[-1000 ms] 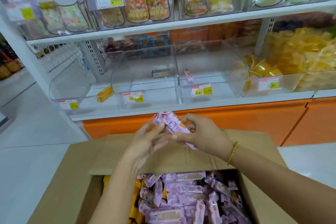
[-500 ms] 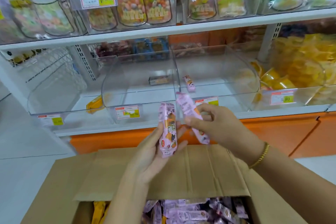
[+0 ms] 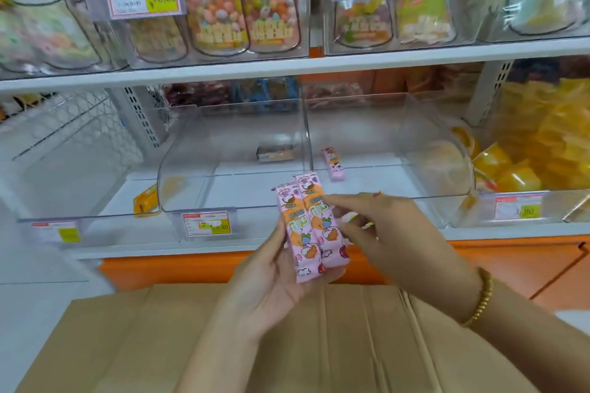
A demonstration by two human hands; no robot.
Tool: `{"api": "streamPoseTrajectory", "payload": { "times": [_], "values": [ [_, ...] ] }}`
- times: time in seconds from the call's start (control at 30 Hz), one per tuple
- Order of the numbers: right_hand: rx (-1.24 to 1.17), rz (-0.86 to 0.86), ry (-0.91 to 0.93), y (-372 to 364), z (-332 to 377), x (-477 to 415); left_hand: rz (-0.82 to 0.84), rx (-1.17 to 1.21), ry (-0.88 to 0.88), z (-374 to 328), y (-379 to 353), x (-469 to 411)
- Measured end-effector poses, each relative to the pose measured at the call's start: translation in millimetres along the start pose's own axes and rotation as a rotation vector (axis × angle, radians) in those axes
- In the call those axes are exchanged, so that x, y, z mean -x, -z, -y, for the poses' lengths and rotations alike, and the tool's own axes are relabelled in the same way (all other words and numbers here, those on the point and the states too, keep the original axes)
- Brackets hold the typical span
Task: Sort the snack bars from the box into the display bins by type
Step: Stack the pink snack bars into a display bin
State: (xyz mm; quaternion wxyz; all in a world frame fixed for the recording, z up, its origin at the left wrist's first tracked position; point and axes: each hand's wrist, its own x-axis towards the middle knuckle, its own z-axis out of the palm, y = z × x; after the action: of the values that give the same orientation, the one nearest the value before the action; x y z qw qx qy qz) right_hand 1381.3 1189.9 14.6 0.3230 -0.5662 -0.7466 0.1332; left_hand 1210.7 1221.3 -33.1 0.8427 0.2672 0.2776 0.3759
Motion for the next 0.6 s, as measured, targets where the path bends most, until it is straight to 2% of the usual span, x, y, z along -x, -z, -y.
{"api": "streamPoseTrajectory", "payload": {
  "times": [0.1, 0.23, 0.33, 0.4, 0.47, 0.53, 0.6],
  "values": [
    [0.191, 0.071, 0.164, 21.8, -12.9, -19.7, 0.053, -0.083, 0.084, -12.5, -12.6, -0.1],
    [0.507, 0.143, 0.583, 43.1, -30.9, -42.8, 0.036, -0.243, 0.160, -28.7, -27.6, -15.0],
    [0.504, 0.266, 0.683, 52.2, -44.2, -52.0, -0.004, -0.454, 0.204, -40.3, -38.2, -32.4],
    [0.438, 0.289, 0.619, 60.6, -49.0, -53.6, -0.006, -0.556, 0.234, -51.9, -44.3, -46.1],
    [0.459, 0.230, 0.502, 68.6, -55.9, -58.3, -0.037, -0.548, 0.196, -66.3, -49.7, -59.5],
    [0.545, 0.188, 0.232, 70.1, -72.4, -72.6, -0.236, -0.611, -0.050, -76.4, -46.0, -80.8],
    [0.604, 0.140, -0.110, 62.4, -94.3, -96.4, -0.470, -0.818, -0.358, -78.1, -33.4, -103.9]
  ]
}}
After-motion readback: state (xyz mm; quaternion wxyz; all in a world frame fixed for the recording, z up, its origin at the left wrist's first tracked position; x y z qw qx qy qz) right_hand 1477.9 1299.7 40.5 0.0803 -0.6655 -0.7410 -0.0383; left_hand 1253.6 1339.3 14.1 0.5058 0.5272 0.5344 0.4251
